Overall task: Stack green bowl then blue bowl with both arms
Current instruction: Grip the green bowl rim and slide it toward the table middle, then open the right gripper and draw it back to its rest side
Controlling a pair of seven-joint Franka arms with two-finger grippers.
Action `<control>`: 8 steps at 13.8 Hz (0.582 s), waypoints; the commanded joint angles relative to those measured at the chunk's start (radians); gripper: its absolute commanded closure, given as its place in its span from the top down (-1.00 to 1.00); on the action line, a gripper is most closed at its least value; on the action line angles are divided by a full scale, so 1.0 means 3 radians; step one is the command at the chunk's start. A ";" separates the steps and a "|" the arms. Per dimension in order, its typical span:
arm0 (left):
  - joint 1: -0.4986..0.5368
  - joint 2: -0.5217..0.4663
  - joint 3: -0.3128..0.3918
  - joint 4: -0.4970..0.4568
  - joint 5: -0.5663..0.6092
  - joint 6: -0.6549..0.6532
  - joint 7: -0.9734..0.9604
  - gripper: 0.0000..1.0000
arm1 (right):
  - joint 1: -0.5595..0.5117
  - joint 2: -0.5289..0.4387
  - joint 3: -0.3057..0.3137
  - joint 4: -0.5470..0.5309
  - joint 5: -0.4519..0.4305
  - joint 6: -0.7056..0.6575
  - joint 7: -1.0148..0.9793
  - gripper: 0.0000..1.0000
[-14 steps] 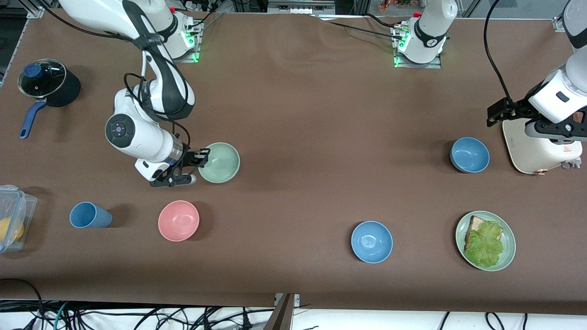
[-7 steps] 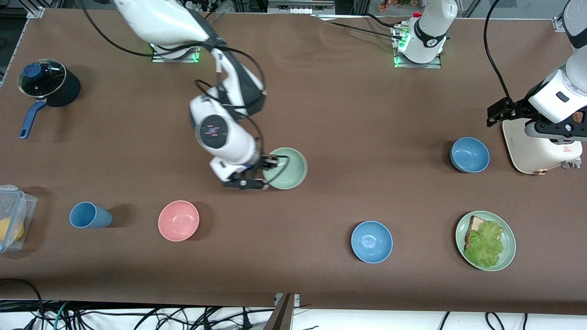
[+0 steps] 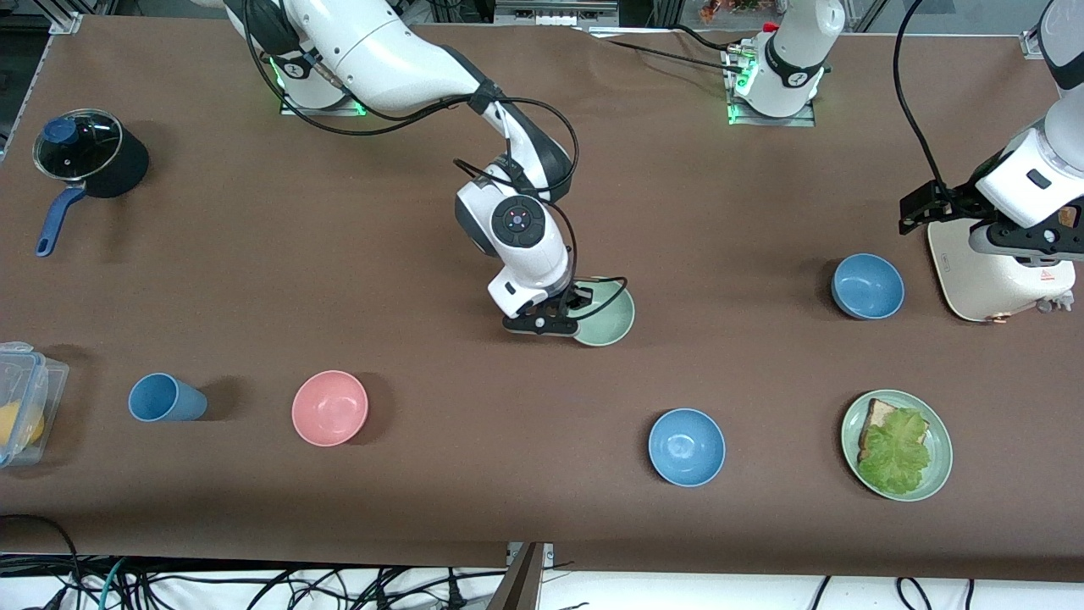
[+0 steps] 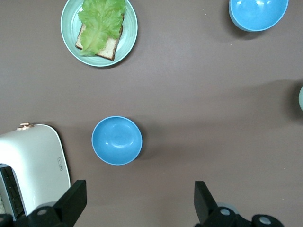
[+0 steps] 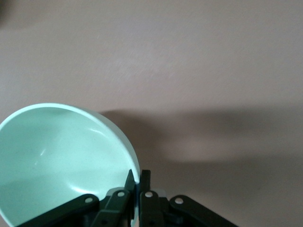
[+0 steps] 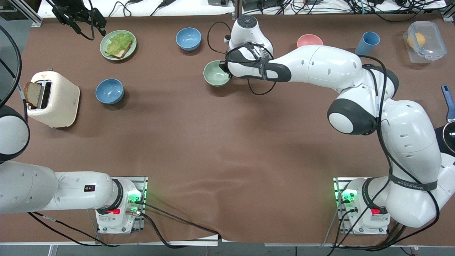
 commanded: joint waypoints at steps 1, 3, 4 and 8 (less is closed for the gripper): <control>-0.0025 -0.0027 0.0022 0.0003 -0.0071 -0.0021 -0.0015 1.00 | -0.0066 0.0014 -0.0003 0.0069 -0.0043 -0.0081 0.0027 -1.00; -0.0025 -0.0022 0.0022 0.0003 -0.0071 -0.0021 -0.0015 1.00 | -0.0040 0.0014 -0.0003 -0.0023 -0.0048 -0.0075 0.0053 -1.00; -0.0025 -0.0022 0.0022 0.0003 -0.0071 -0.0021 -0.0015 1.00 | -0.0045 0.0014 -0.0003 -0.0059 -0.0048 -0.0075 0.0053 -1.00; -0.0025 -0.0022 0.0022 0.0003 -0.0071 -0.0021 -0.0015 1.00 | -0.0060 -0.0032 -0.0018 -0.0095 -0.0053 -0.0086 0.0037 0.99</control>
